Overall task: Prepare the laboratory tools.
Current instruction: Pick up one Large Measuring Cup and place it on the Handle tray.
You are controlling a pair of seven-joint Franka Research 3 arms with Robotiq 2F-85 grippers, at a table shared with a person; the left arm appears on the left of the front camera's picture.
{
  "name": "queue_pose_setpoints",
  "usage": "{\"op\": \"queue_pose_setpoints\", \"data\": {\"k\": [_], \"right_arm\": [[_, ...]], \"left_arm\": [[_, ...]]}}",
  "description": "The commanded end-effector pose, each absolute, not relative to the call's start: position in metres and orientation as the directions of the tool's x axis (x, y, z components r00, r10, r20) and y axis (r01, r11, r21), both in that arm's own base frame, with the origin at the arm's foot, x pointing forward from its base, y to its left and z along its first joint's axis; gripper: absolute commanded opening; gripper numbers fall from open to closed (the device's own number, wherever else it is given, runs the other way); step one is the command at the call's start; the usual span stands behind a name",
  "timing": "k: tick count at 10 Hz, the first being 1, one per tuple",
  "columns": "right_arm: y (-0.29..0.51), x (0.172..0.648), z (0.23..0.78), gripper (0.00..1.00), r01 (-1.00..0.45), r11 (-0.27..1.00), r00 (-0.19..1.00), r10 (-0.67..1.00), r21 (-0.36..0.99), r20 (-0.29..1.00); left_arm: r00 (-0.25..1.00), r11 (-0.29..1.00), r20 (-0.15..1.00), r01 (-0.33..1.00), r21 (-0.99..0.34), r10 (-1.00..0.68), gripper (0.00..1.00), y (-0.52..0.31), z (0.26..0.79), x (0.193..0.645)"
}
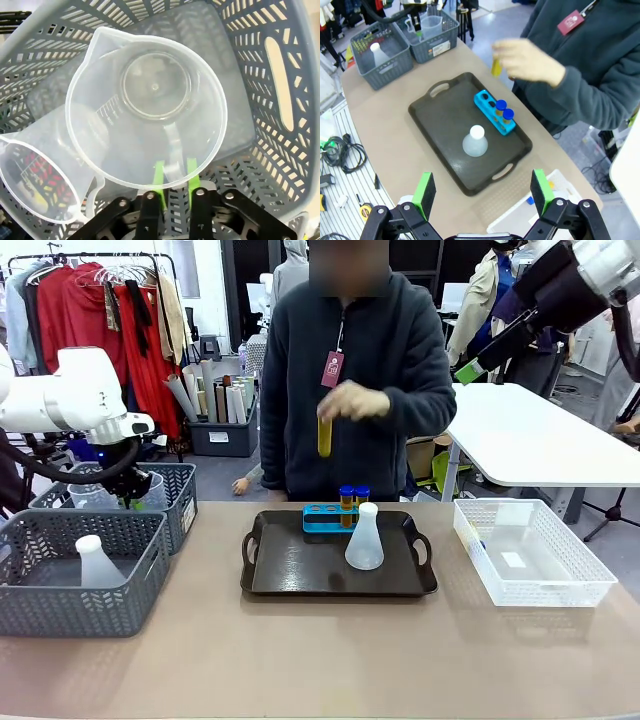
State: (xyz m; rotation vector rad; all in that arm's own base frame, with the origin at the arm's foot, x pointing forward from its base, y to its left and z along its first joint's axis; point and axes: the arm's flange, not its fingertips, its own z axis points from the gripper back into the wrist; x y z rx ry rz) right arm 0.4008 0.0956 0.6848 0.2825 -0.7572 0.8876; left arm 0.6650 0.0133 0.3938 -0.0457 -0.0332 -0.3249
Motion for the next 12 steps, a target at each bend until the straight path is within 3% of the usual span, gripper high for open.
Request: {"op": "queue_pose_setpoints", "data": {"k": [1, 5, 12], "right_arm": [[0.095, 0.4, 0.686, 1.0, -0.784, 0.615, 0.395, 0.594, -0.079, 0.701], [0.095, 0.4, 0.686, 1.0, -0.784, 0.615, 0.395, 0.594, -0.079, 0.701], [0.095, 0.4, 0.686, 1.0, -0.784, 0.615, 0.395, 0.594, -0.079, 0.701]], "left_arm": [[0.942, 0.942, 0.04, 0.333, -0.024, -0.332, 0.0, 0.016, 0.399, 0.662], [0.943, 0.944, 0.053, 0.329, -0.013, -0.328, 0.0, 0.008, 0.446, 0.646], [0.859, 0.855, 0.08, 0.486, 0.183, -0.505, 0.0, -0.056, 0.664, 0.554]]}}
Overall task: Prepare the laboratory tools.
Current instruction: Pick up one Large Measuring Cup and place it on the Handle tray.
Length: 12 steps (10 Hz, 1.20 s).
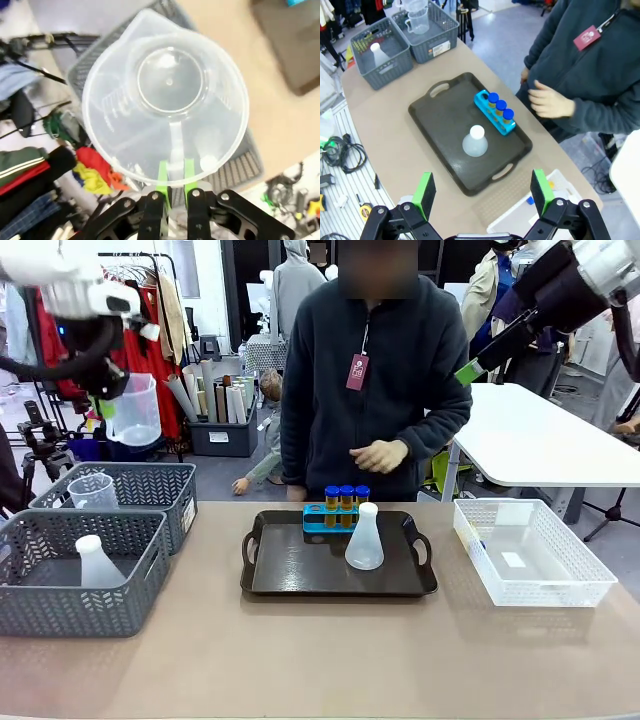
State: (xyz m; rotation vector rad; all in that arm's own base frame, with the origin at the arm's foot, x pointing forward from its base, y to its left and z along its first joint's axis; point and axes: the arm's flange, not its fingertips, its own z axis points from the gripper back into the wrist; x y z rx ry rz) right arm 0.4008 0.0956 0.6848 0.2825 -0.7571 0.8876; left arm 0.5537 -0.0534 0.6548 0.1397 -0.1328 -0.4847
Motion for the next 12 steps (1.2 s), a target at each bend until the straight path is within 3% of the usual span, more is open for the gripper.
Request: {"op": "queue_pose_setpoints", "data": {"k": [1, 3, 6, 12], "right_arm": [[0.095, 0.4, 0.686, 1.0, -0.784, 0.615, 0.395, 0.594, -0.079, 0.701], [0.095, 0.4, 0.686, 1.0, -0.784, 0.615, 0.395, 0.594, -0.079, 0.701], [0.095, 0.4, 0.686, 1.0, -0.784, 0.615, 0.395, 0.594, -0.079, 0.701], [0.095, 0.4, 0.686, 1.0, -0.784, 0.615, 0.395, 0.594, -0.079, 0.701]], "left_arm": [[0.84, 0.833, 0.057, 0.523, 0.181, -0.54, 0.0, -0.068, 0.689, 0.538], [0.828, 0.812, 0.016, 0.546, 0.208, -0.561, 0.0, -0.086, 0.718, 0.518], [0.843, 0.832, 0.108, 0.485, 0.271, -0.526, 0.0, -0.096, 0.74, 0.506], [0.837, 0.825, 0.088, 0.507, 0.25, -0.541, 0.0, -0.1, 0.735, 0.509]]}}
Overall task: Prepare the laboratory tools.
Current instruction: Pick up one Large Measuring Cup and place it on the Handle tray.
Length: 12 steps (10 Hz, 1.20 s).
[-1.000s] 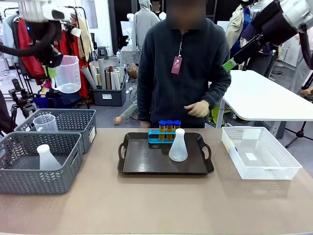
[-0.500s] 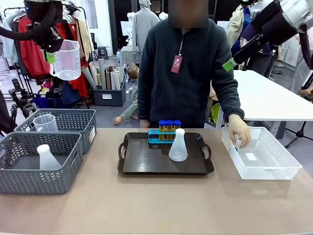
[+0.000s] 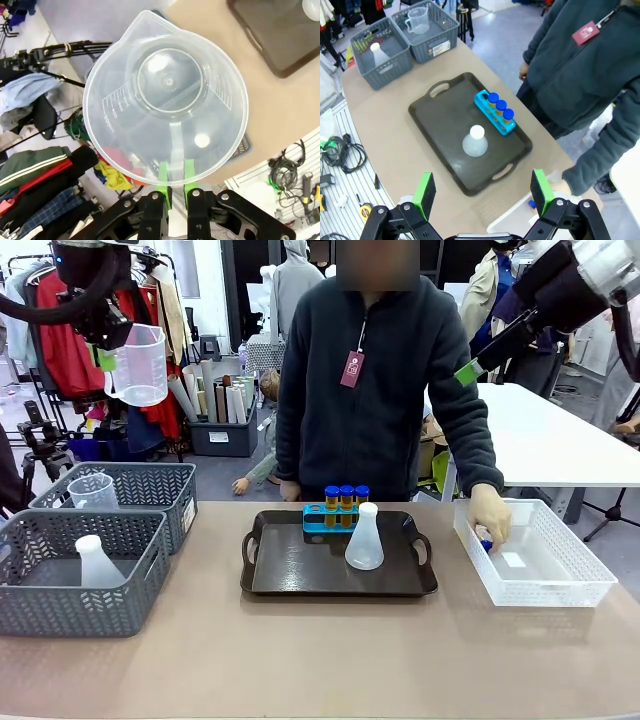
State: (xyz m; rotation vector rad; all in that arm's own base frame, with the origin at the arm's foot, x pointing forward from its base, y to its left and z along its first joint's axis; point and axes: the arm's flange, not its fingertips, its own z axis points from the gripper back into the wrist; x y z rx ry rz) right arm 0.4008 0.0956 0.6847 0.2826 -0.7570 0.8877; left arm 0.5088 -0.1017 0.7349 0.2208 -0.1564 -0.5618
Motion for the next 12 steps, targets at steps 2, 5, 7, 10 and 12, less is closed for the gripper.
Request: {"op": "queue_pose_setpoints", "data": {"k": [2, 5, 7, 10, 12], "right_arm": [[0.095, 0.4, 0.686, 1.0, -0.784, 0.615, 0.395, 0.594, -0.079, 0.701], [0.095, 0.4, 0.686, 1.0, -0.784, 0.615, 0.395, 0.594, -0.079, 0.701], [0.095, 0.4, 0.686, 1.0, -0.784, 0.615, 0.395, 0.594, -0.079, 0.701], [0.095, 0.4, 0.686, 1.0, -0.784, 0.615, 0.395, 0.594, -0.079, 0.701], [0.095, 0.4, 0.686, 1.0, -0.784, 0.615, 0.395, 0.594, -0.079, 0.701]], "left_arm": [[0.758, 0.735, 0.031, 0.62, 0.275, -0.652, 0.0, -0.118, 0.734, 0.512], [0.622, 0.607, -0.017, 0.77, 0.199, -0.783, 0.0, -0.163, 0.716, 0.518], [0.522, 0.516, -0.032, 0.85, 0.112, -0.853, 0.0, -0.194, 0.668, 0.531], [0.415, 0.412, -0.053, 0.909, 0.061, -0.908, 0.0, -0.221, 0.618, 0.546], [0.334, 0.333, -0.072, 0.943, 0.026, -0.94, 0.0, -0.239, 0.591, 0.553]]}}
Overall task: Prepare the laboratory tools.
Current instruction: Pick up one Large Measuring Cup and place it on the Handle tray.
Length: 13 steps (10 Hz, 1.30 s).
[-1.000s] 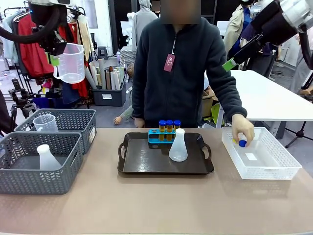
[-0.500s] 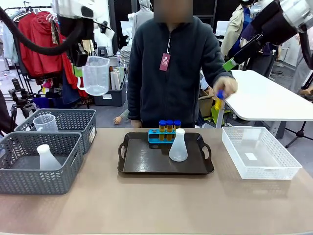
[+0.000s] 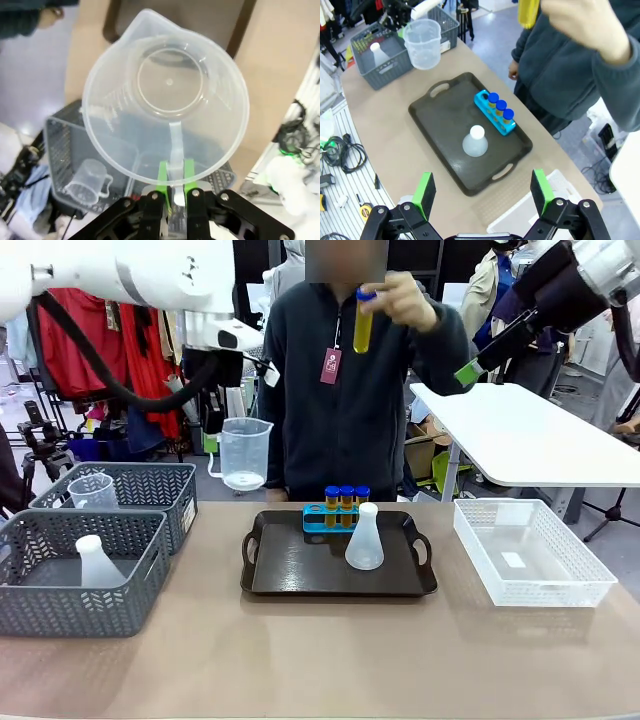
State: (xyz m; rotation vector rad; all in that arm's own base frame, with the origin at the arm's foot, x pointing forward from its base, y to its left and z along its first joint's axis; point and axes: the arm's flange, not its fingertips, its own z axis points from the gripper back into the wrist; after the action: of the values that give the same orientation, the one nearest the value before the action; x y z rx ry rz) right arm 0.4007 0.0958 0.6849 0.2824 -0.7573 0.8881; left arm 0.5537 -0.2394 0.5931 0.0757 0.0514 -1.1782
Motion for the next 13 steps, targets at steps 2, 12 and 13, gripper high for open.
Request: {"op": "queue_pose_setpoints", "data": {"k": [2, 12, 13], "right_arm": [[0.095, 0.4, 0.686, 1.0, -0.784, 0.615, 0.395, 0.594, -0.079, 0.701], [0.095, 0.4, 0.686, 1.0, -0.784, 0.615, 0.395, 0.594, -0.079, 0.701], [0.095, 0.4, 0.686, 1.0, -0.784, 0.615, 0.395, 0.594, -0.079, 0.701]], "left_arm": [[0.25, 0.249, -0.083, 0.968, 0.021, -0.965, 0.0, -0.26, 0.566, 0.562], [0.182, 0.175, -0.081, 0.981, 0.077, -0.98, 0.0, -0.282, 0.532, 0.578], [0.169, 0.163, -0.072, 0.984, 0.077, -0.983, 0.0, -0.285, 0.522, 0.585]]}}
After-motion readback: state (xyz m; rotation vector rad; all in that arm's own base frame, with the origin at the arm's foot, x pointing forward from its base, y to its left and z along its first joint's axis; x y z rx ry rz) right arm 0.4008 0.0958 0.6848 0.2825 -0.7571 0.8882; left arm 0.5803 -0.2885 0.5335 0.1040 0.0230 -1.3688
